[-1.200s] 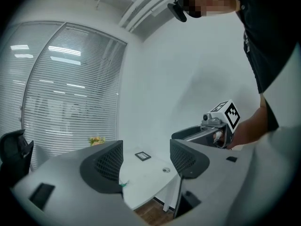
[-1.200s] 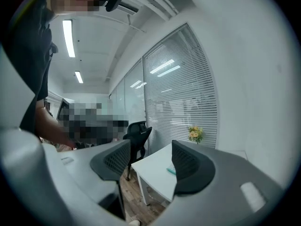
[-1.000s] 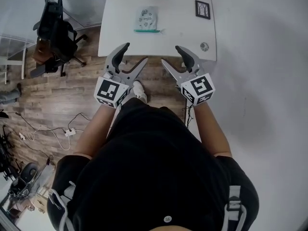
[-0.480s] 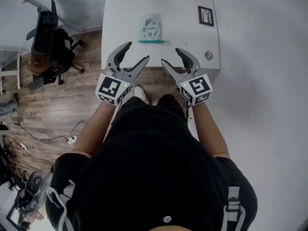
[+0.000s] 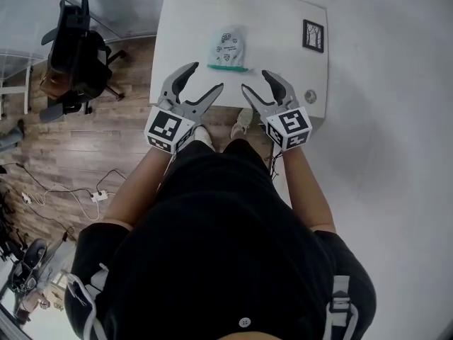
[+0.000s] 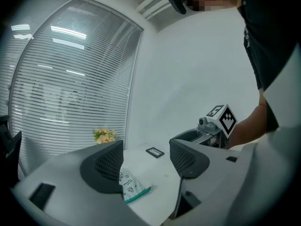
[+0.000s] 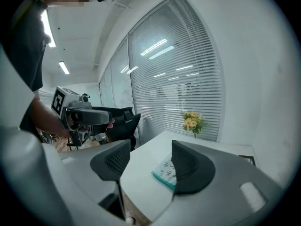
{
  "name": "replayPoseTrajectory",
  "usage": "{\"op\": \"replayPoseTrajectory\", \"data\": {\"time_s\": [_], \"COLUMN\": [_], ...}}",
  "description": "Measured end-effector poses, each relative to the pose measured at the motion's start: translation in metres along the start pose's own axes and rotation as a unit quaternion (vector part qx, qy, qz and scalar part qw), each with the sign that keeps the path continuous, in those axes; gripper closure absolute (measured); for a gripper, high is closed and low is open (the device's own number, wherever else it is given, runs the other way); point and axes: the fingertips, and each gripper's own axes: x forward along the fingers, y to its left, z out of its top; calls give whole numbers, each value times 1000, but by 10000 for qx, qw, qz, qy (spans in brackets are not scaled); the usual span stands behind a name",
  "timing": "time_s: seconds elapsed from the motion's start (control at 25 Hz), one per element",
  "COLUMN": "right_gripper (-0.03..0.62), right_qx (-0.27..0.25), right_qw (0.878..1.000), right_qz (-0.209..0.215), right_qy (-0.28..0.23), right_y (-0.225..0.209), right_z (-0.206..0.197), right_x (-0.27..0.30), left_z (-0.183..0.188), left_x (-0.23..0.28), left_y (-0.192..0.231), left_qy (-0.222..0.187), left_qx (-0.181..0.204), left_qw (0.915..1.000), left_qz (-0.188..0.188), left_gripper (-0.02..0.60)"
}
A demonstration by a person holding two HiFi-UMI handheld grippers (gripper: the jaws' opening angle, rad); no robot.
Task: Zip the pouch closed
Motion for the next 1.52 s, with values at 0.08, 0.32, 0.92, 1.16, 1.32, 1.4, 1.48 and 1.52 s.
{"op": "replayPoseTrajectory", "data": {"time_s": [0.08,0.32,0.92,1.16,1.32,1.4,1.48,1.52], "right_gripper": [309,315,318,322,335,349,350,350], "right_qx": [0,-60,-735,-1305,-1637,-1850,-2096,-2227], "right_qw": [9999,9982,9701,9415,9197,9074,8934,8860], "right_qz": [90,399,1192,1552,1812,1905,1981,2016], "right_qy": [53,442,1984,2693,3073,3258,3444,3531], "right_y": [-14,-56,-122,-126,-124,-126,-126,-127], "right_z": [-2,-19,-111,-149,-173,-185,-197,-202], "right_x": [10,34,80,92,98,101,102,102], "left_z": [-3,-10,-48,-57,-63,-67,-68,-69], "left_x": [11,47,113,122,122,121,119,118], "left_y": [4,9,18,18,18,18,18,18], "left_qy": [61,240,604,684,766,800,809,809], "left_qx": [-2,-6,-150,-223,-157,-150,-175,-184], "left_qw": [9999,9992,9965,9954,9947,9943,9940,9939], "left_qz": [88,316,561,638,668,687,717,729], "left_gripper": [278,278,278,278,278,278,278,278]}}
